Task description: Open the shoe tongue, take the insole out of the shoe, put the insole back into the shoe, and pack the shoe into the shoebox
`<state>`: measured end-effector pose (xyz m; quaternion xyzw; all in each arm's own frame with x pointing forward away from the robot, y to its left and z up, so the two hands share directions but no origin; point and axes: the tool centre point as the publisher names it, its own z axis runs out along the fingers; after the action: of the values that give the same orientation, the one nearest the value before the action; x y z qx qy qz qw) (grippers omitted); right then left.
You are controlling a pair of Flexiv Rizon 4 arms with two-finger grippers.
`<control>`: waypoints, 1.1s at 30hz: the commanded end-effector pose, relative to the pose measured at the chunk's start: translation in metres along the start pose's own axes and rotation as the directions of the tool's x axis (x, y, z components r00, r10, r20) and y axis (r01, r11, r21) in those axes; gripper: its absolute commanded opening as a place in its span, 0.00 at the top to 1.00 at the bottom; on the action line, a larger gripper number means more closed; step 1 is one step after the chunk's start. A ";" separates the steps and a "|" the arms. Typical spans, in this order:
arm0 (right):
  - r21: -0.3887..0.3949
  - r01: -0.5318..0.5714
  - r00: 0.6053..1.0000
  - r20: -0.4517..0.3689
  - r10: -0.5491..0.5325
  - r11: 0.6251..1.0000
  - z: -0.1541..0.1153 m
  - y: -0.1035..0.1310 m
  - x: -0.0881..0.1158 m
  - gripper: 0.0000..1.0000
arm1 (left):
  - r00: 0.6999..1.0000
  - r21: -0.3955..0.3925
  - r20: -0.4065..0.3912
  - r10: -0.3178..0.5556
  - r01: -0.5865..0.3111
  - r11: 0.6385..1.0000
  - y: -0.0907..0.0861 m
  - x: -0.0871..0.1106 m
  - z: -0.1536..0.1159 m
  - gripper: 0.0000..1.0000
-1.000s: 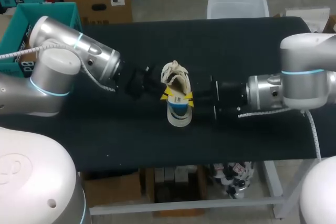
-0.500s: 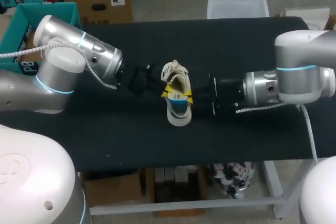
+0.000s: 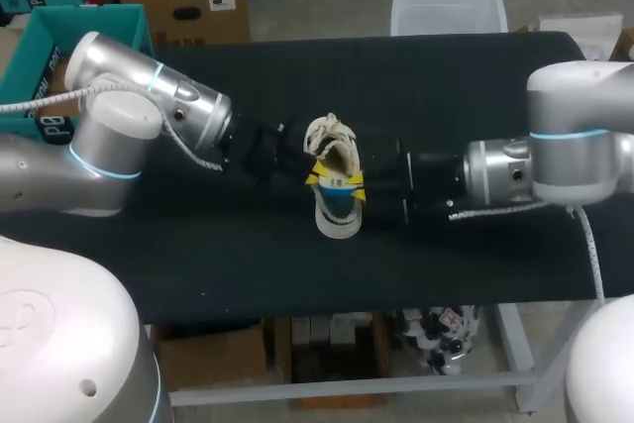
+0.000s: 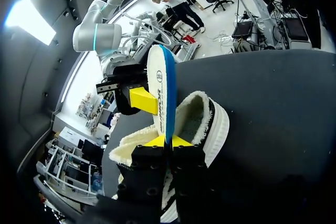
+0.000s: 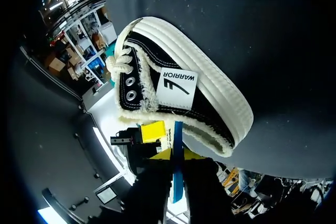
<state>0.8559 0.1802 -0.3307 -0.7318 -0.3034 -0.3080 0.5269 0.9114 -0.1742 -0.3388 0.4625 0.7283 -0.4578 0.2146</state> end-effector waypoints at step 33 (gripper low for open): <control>0.030 0.055 0.998 0.004 -0.055 0.998 0.004 0.026 0.002 1.00 | 0.999 -0.008 0.022 -0.039 0.039 0.999 0.001 -0.005 0.005 1.00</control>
<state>0.8700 0.1750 -0.3395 -0.7225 -0.3256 -0.3220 0.5179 0.9075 -0.1748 -0.3332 0.4420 0.7365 -0.4632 0.2183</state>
